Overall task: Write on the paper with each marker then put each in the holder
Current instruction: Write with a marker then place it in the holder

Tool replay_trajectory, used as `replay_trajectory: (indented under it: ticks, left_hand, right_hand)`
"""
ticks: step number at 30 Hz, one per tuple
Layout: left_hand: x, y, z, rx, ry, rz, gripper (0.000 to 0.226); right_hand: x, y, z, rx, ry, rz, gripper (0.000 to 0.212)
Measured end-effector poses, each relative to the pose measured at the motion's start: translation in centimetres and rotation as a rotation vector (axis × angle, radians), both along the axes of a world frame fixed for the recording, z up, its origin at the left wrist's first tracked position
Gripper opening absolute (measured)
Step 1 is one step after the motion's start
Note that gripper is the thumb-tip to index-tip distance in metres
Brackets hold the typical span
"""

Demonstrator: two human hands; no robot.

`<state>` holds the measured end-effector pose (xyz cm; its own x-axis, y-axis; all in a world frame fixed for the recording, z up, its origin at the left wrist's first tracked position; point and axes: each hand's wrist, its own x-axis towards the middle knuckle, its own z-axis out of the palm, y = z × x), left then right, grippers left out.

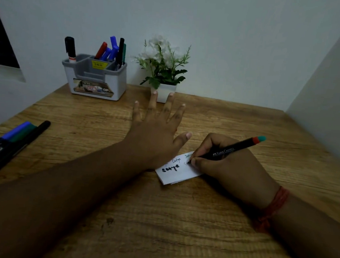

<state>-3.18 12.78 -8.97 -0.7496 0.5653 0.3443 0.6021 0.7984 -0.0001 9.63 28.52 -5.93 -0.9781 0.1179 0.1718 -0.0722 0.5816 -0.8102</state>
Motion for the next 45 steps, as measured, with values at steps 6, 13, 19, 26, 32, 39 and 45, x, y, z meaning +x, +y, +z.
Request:
replay_trajectory:
  ticks: [6,13,19,26,32,39,45]
  left_hand:
    - [0.07,0.01,0.06,-0.006,-0.018,0.003,0.078]
    - [0.10,-0.01,0.05,-0.016,-0.014,0.006,0.077]
    - [0.00,-0.03,-0.13,-0.008,-0.014,0.000,0.077]
    - [-0.13,0.05,-0.25,-0.002,-0.014,-0.004,0.078]
    - [-0.10,-0.02,-0.18,-0.002,-0.019,-0.005,0.078]
    - [-0.01,0.01,-0.05,-0.017,-0.015,-0.005,0.079]
    - [-0.13,0.02,-0.24,-0.016,-0.004,-0.011,0.079]
  right_hand:
    - [-0.13,0.16,-0.06,-0.007,-0.024,-0.015,0.012]
    - [-0.13,0.40,-0.10,-0.005,-0.028,0.005,0.011]
    - [-0.27,0.37,-0.21,-0.005,-0.015,-0.011,0.011]
    - [0.06,0.37,-0.12,-0.009,0.014,0.003,0.011]
    - [-0.06,0.34,-0.14,-0.027,0.001,-0.054,0.011]
    - [-0.05,0.16,-0.03,-0.004,-0.014,-0.054,0.012]
    - [-0.11,0.30,-0.07,-0.014,0.025,-0.079,0.011]
